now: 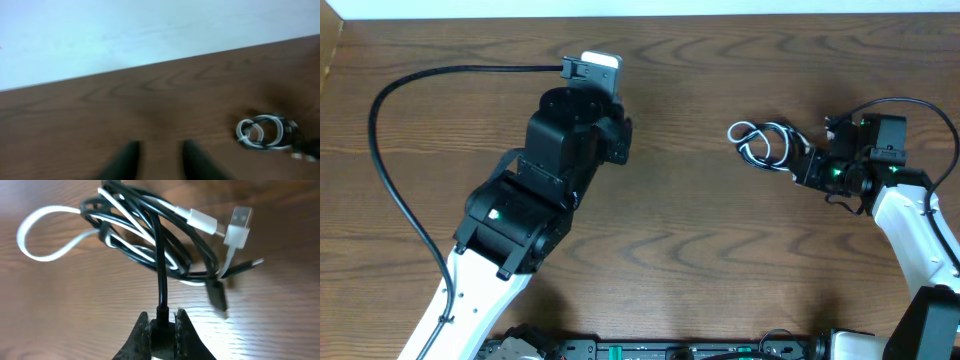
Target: Untangle cables
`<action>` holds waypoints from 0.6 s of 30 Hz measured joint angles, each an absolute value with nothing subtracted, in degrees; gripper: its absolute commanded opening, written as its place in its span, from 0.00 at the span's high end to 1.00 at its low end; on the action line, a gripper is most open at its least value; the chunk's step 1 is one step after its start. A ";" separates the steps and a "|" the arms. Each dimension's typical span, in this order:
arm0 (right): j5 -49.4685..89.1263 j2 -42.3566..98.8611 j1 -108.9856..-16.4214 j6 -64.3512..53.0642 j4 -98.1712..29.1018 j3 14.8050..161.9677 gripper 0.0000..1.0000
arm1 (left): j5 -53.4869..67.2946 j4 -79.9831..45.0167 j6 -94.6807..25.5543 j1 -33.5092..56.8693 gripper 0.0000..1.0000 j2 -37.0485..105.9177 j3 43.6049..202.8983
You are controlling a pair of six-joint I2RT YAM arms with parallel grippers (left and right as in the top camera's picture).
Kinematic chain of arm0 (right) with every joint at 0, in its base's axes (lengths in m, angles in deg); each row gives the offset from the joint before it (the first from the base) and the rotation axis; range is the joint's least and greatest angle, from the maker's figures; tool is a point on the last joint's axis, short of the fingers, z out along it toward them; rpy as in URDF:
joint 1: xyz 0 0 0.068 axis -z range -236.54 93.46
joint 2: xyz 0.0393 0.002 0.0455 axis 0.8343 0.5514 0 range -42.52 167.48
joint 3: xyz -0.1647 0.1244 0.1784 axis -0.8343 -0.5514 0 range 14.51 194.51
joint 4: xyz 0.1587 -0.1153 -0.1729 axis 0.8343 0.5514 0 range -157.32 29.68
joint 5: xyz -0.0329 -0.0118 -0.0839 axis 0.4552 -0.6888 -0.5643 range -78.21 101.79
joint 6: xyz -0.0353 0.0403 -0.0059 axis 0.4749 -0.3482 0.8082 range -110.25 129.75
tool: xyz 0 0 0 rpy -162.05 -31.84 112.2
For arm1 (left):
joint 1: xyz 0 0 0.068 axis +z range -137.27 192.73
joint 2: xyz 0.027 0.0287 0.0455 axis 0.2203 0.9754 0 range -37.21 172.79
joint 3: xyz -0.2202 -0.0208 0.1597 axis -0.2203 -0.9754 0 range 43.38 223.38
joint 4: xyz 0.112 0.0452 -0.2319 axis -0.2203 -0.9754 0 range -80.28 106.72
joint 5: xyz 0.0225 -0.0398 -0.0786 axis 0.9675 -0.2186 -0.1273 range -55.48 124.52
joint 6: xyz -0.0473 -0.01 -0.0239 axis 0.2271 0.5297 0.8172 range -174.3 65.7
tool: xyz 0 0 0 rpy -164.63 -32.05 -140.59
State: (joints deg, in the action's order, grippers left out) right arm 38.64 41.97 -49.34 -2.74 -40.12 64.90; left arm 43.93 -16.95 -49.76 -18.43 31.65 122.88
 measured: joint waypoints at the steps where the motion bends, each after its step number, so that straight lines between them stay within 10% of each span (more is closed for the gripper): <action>1: 40.06 41.97 -49.34 -2.69 -40.53 64.90 0.99 | 43.30 -16.97 -49.81 -18.43 0.53 31.91 122.88; 7: 48.28 40.77 -49.34 -2.08 -41.17 64.90 0.99 | 38.42 -16.95 -49.74 -18.45 0.34 35.14 122.88; 18: 56.78 28.39 -49.34 -1.75 -40.53 64.90 0.99 | 28.56 -16.42 -49.61 -18.45 0.30 45.44 122.88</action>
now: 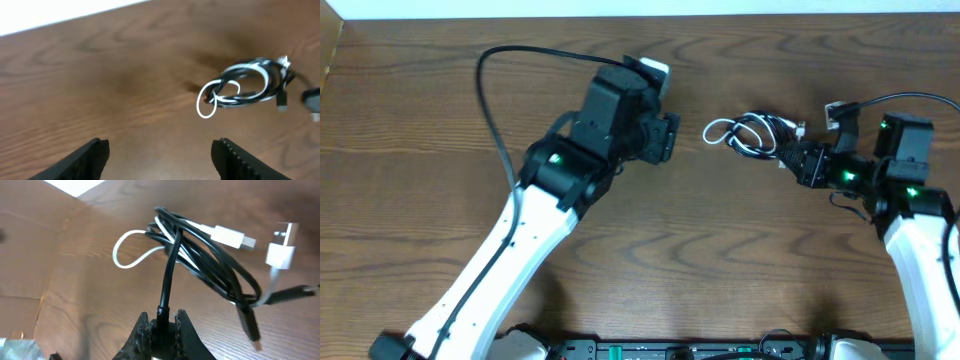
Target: Untangle cables
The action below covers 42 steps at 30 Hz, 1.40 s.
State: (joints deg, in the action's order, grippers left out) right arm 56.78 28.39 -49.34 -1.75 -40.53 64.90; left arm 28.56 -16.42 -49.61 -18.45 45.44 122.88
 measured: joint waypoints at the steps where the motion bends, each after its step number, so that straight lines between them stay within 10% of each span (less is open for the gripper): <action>1: 57.15 27.30 -49.34 -1.75 -40.49 64.90 0.99 | 27.82 -16.23 -49.61 -18.45 0.29 46.29 122.88; 35: 63.90 21.79 -49.34 -2.85 -39.90 64.90 0.99 | 13.79 -10.85 -50.25 -19.19 0.32 57.75 122.88; 42: 65.15 21.42 -49.34 -3.20 -39.90 64.90 0.99 | 17.07 -9.41 -50.09 -21.33 0.81 59.34 122.88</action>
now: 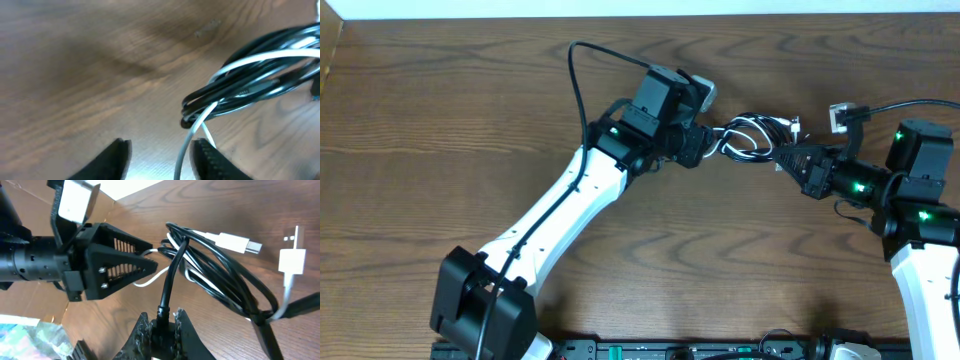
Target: Untangle cables
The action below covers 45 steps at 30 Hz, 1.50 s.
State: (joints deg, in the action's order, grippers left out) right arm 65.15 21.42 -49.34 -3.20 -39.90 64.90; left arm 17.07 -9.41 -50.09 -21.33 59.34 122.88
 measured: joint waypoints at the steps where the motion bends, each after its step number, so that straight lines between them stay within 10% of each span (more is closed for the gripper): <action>1: 65.28 21.31 -49.34 -3.24 -39.88 64.90 0.99 | 18.01 -9.25 -50.18 -21.64 0.92 59.34 122.88; 20: 63.18 20.09 -49.32 -3.50 -39.00 64.90 0.99 | 41.94 -18.46 -50.01 -19.48 0.92 56.39 122.86; 45: 61.22 14.56 -38.54 -3.61 -35.64 64.90 0.99 | 43.89 -24.86 -47.16 -7.15 0.92 55.30 122.86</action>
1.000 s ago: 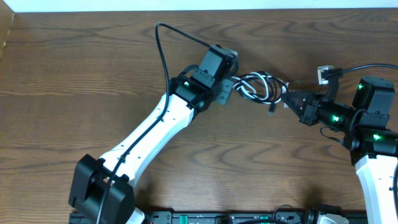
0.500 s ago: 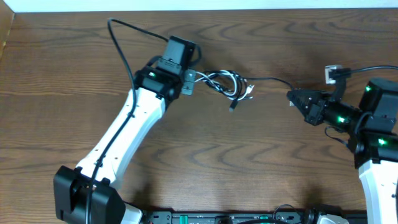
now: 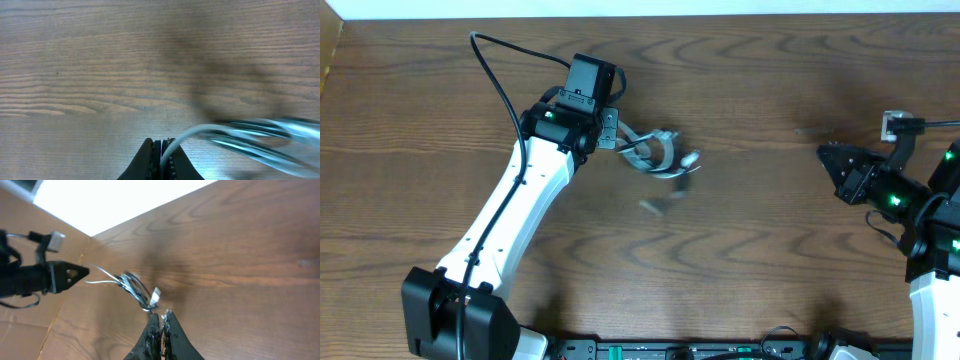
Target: Untangle cables
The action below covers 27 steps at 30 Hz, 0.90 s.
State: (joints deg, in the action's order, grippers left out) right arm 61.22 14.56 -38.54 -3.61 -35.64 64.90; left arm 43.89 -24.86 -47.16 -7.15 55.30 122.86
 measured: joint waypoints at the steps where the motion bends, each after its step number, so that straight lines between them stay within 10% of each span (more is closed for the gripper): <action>1: 60.69 14.56 -38.43 -3.28 -34.52 64.90 0.99 | 43.89 -24.86 -47.01 -7.15 0.92 55.30 122.86; 9: 56.93 14.56 -38.39 -0.22 -29.72 64.90 0.65 | 40.48 -24.40 -46.75 -7.06 0.92 55.30 122.86; 27: 55.95 19.08 -44.29 4.89 -28.60 64.90 0.63 | 32.24 -15.94 -46.73 -22.21 0.92 44.92 122.86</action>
State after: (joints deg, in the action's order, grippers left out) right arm 55.95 19.08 -44.29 4.89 -28.60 64.90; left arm 32.24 -15.94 -46.73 -22.21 44.92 122.86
